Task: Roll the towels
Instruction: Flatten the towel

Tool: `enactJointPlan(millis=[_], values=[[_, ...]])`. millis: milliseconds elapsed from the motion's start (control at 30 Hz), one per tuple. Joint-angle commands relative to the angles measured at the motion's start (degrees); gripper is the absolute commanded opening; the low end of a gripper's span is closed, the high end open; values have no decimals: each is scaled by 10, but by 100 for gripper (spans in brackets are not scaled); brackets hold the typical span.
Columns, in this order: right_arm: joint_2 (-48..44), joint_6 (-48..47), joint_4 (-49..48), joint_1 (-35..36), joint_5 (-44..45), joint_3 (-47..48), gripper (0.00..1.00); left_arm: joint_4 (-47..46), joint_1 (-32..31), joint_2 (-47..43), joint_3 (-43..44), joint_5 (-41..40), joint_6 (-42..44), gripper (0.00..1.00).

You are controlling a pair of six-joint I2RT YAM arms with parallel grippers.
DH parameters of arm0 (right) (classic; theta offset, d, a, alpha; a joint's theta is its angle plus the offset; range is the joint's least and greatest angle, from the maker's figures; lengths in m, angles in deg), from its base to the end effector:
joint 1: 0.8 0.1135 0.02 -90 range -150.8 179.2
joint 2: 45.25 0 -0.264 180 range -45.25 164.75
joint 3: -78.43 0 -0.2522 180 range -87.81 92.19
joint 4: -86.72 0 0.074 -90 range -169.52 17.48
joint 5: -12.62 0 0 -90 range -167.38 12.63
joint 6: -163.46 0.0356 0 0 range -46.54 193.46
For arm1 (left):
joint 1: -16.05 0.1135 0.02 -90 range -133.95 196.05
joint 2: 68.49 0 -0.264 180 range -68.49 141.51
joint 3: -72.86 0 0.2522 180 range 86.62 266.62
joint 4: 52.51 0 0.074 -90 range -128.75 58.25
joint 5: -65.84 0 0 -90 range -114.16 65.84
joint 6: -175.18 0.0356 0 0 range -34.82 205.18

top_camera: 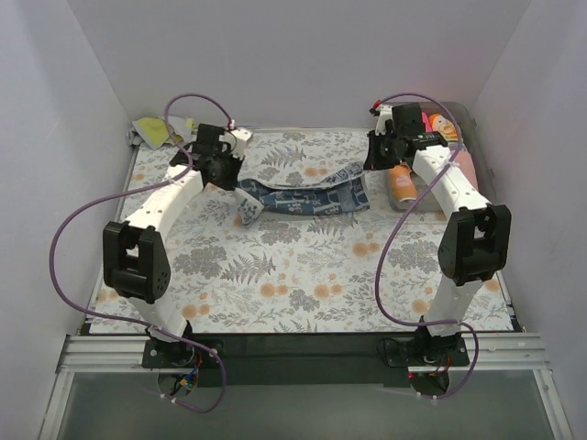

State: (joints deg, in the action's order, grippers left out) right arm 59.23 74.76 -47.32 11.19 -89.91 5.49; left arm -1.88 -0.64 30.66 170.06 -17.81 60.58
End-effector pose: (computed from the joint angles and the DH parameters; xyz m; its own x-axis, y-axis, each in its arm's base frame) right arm 0.4063 0.0942 0.3058 -0.6798 -0.1217 -0.7232 -0.3417 0.9251 0.1655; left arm 0.3633 -0.1130 0.2787 -0.8373 -0.1809 -0.5159 0.0014 0.9430 -0.3328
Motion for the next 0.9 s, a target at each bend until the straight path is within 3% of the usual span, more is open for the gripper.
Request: enactJointPlan(millis=[0, 167, 267, 400, 600, 733, 867], values=[[-47, -4, 6, -7, -6, 58, 1, -12, 46, -74, 30, 72, 74, 0], [-88, -3, 21, -11, 1, 51, 1, -28, 108, -184, -29, 162, 161, 0], [-125, -2, 30, -13, 7, 23, 1, -36, 126, -246, -75, 165, 197, 0], [-203, -1, 52, -14, 8, -21, 1, 14, 166, -316, -97, 230, 213, 0], [-301, 23, 73, -12, 22, -102, 1, 73, 183, -403, -120, 231, 236, 0], [-290, 37, 71, -8, 27, -112, 1, 73, 184, -394, -140, 223, 230, 0], [-207, 53, 66, 0, 34, -88, 1, 20, 184, -326, -148, 222, 219, 1]])
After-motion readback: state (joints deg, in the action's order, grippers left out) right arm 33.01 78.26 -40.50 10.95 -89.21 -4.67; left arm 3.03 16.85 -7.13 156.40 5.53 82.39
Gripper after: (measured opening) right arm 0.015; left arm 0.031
